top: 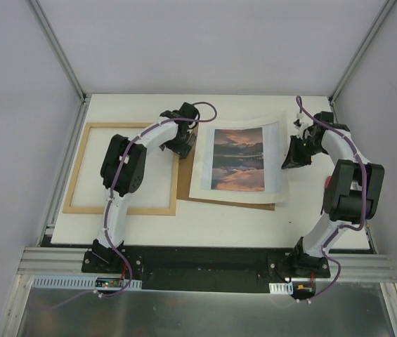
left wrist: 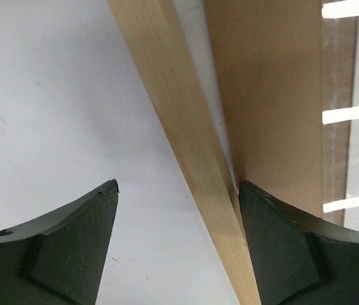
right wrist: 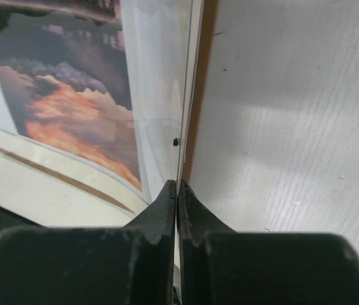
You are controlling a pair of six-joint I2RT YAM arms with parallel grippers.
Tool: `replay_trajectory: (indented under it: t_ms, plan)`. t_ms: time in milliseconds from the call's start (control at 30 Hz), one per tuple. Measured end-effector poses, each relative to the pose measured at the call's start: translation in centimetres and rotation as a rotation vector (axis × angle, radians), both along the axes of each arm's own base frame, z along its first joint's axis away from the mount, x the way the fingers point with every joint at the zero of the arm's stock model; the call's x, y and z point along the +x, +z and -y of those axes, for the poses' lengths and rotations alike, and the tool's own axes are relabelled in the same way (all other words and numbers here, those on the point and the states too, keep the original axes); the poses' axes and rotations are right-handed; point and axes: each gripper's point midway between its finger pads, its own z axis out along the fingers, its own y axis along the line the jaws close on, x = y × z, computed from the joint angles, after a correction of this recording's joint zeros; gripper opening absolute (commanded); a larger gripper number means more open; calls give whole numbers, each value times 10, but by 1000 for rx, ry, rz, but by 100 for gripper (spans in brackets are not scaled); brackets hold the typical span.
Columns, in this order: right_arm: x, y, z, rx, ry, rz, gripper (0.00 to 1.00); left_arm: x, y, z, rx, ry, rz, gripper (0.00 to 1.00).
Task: Take the photo out of the frame
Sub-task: Adjust the photo frame item at the center of the board.
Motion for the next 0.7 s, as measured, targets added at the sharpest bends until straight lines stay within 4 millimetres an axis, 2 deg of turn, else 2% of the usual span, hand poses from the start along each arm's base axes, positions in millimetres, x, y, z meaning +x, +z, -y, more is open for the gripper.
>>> replay_trajectory:
  t_ms: [167,267,533,700]
  plan:
    - [4,21,-8,102,0,13,0,-15,-1,22,-128,-43,-82,81]
    - [8,33,-10,140,-1,35,0,-26,8,39,-232,-77,-125,81]
    - [8,53,18,-225,10,171,0,-29,71,79,-470,-168,-88,81]
    - [11,39,43,-428,-14,158,0,-34,80,91,-539,-194,-108,81]
